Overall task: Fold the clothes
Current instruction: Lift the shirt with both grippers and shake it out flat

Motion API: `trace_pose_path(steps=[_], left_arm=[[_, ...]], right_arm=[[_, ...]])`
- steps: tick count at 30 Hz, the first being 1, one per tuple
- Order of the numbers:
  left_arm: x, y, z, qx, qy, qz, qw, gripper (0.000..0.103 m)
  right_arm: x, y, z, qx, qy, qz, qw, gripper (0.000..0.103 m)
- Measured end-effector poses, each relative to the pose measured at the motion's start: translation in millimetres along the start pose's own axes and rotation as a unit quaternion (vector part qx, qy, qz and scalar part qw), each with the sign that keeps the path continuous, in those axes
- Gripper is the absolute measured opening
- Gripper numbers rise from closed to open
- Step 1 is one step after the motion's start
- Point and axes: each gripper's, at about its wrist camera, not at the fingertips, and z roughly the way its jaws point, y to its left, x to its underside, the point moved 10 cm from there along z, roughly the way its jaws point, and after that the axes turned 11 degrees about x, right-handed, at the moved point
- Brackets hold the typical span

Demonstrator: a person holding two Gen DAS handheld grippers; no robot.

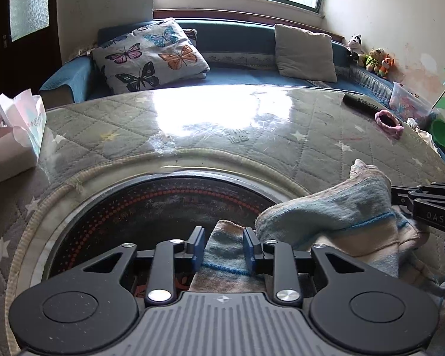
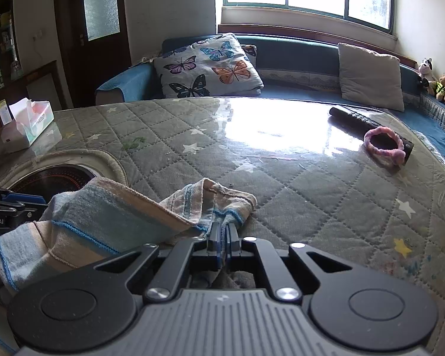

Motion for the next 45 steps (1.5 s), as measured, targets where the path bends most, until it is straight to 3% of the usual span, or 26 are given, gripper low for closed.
trace_pose_path(steps=[3, 5, 8, 13, 23, 33, 40, 45], left_arm=[[0, -1, 0, -0.002, -0.004, 0.008, 1.0000, 0.006], [-1, 0, -6, -0.013, -0.015, 0.016, 0.9997, 0.003], [-10, 10, -24, -0.036, -0.043, 0.016, 0.9983, 0.002], [-27, 63, -67, -0.103, -0.084, -0.023, 0.9908, 0.002], [-23, 164, -113, -0.194, -0.101, -0.075, 0.9729, 0.001], [-23, 203, -118, -0.211, -0.121, -0.081, 0.9664, 0.001], [-7, 220, -96, -0.200, -0.082, -0.102, 0.9710, 0.002], [-2, 229, -94, -0.178, -0.077, -0.138, 0.9713, 0.007]], right_arm=[[0, 0, 0, 0.001, 0.000, 0.001, 1.000, 0.003], [0, 1, 0, 0.003, 0.000, 0.000, 1.000, 0.003], [-2, 1, 1, 0.005, 0.002, -0.003, 1.000, 0.003], [-9, 5, 1, 0.004, 0.002, -0.006, 1.000, 0.002], [-39, 18, 21, 0.009, -0.004, -0.016, 1.000, 0.001], [-82, 36, 44, 0.014, -0.049, -0.003, 0.999, 0.001], [-68, 45, 77, 0.016, -0.015, -0.014, 1.000, 0.003], [-74, 41, 83, -0.007, -0.002, 0.001, 1.000, 0.012]])
